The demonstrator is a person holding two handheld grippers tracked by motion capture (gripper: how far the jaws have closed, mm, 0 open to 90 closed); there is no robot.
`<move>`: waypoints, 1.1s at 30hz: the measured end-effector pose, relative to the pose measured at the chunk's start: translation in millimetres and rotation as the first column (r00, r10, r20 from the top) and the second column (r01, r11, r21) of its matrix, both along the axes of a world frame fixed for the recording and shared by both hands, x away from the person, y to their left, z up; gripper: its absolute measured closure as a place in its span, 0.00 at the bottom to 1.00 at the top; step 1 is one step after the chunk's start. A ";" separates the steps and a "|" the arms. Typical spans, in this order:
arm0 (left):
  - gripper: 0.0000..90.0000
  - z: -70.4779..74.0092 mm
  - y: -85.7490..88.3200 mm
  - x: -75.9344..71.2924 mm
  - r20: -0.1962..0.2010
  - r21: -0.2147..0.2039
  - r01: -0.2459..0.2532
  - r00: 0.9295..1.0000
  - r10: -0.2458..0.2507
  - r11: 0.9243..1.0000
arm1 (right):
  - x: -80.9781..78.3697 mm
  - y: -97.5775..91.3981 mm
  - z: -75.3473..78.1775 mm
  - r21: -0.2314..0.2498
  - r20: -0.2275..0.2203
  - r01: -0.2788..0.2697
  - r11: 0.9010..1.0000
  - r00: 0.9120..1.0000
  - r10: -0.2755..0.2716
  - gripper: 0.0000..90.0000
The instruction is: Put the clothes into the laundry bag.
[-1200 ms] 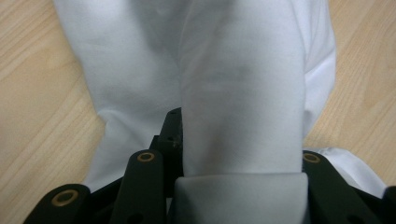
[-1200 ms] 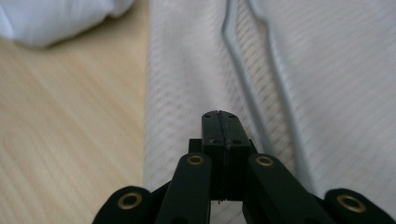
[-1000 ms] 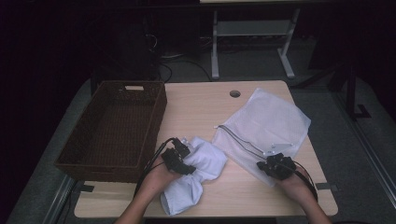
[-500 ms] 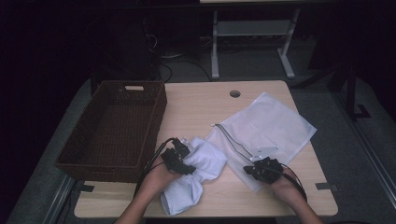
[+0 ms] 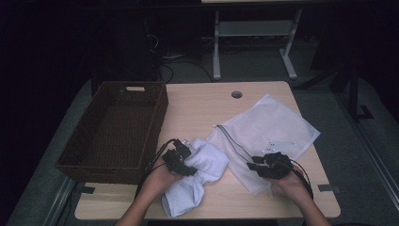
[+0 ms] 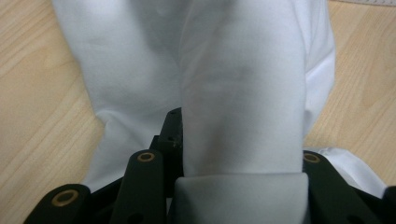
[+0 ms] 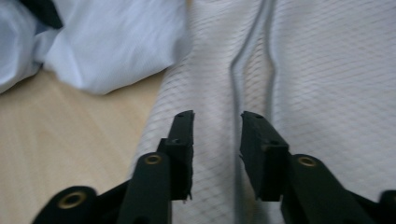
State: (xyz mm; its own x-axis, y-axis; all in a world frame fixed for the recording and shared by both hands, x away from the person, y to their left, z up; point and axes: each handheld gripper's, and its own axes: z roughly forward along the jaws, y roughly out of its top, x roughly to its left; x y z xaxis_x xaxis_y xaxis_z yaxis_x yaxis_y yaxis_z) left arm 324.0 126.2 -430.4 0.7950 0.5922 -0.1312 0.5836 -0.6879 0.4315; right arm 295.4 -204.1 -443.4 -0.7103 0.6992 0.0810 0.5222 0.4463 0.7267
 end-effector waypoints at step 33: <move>0.68 -1.7 0.3 0.0 -0.005 -0.005 -0.005 1.000 0.005 1.000 | 66.7 5.4 -7.3 0.029 0.064 0.128 0.991 0.990 -0.130 0.98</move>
